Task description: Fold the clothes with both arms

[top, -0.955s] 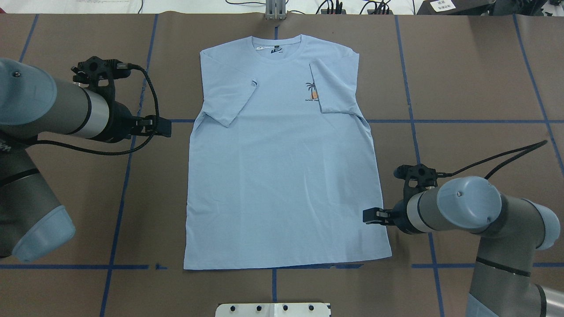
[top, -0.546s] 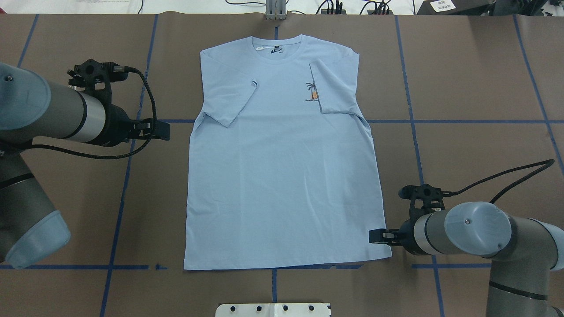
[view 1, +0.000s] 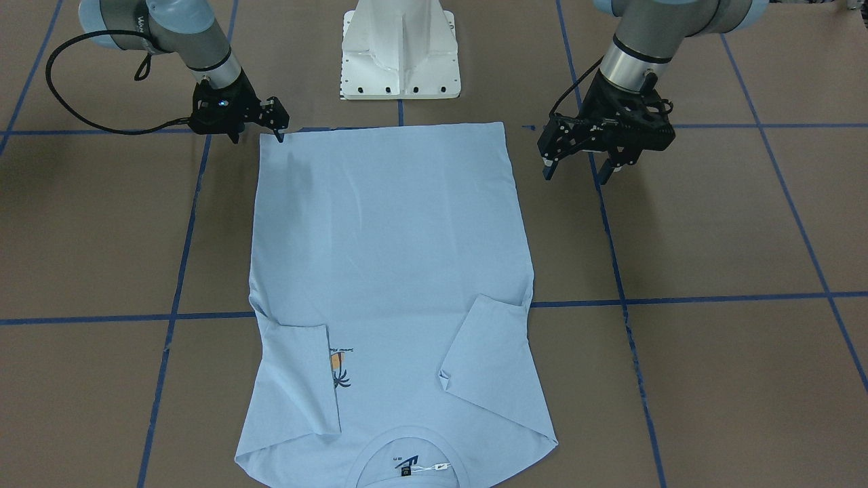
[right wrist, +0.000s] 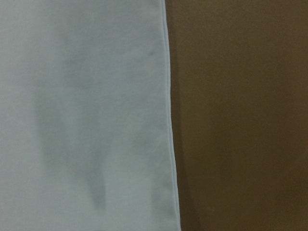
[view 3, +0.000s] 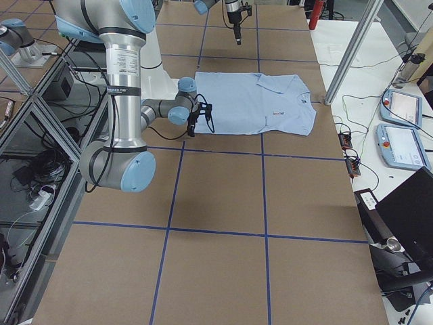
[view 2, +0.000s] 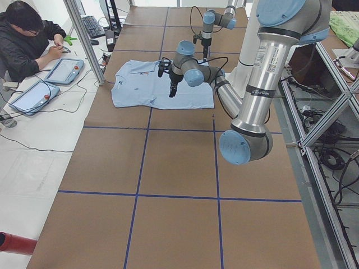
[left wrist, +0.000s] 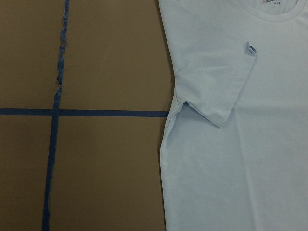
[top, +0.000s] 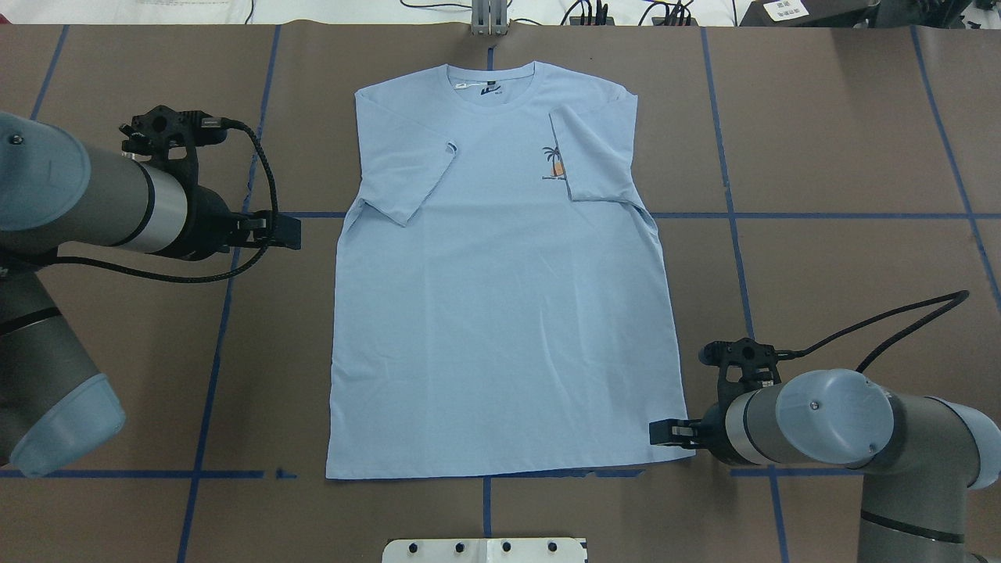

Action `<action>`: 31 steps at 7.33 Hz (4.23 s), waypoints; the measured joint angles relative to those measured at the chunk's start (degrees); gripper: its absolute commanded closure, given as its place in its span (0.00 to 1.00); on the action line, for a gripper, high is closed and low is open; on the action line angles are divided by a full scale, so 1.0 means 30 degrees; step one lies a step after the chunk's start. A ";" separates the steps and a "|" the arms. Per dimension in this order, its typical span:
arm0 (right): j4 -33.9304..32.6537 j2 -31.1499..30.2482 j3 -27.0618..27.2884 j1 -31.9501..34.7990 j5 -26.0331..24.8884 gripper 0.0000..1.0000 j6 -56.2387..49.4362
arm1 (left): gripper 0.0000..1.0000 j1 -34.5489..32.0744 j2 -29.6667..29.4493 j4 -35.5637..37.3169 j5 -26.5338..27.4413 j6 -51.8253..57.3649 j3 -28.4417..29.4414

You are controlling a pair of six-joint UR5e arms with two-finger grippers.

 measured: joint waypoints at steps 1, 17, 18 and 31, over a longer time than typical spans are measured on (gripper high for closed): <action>-0.0419 0.0261 -0.0032 -0.0049 0.0008 0.36 0.0000 | 0.00 0.0000 -0.0004 -0.0001 0.0000 0.0000 0.0000; -0.0474 0.0344 0.2482 0.0210 0.0187 1.00 -0.0011 | 0.01 0.7760 0.0807 0.0063 0.3200 -1.0343 -0.0567; -0.0408 0.0432 0.2553 0.0257 0.0186 1.00 -0.0007 | 0.01 0.9102 0.0860 0.0131 0.4126 -1.1404 -0.0268; -0.0366 0.0778 0.2546 0.0396 0.0275 1.00 -0.0028 | 0.62 1.0926 0.0408 0.1570 0.4804 -1.1934 0.1403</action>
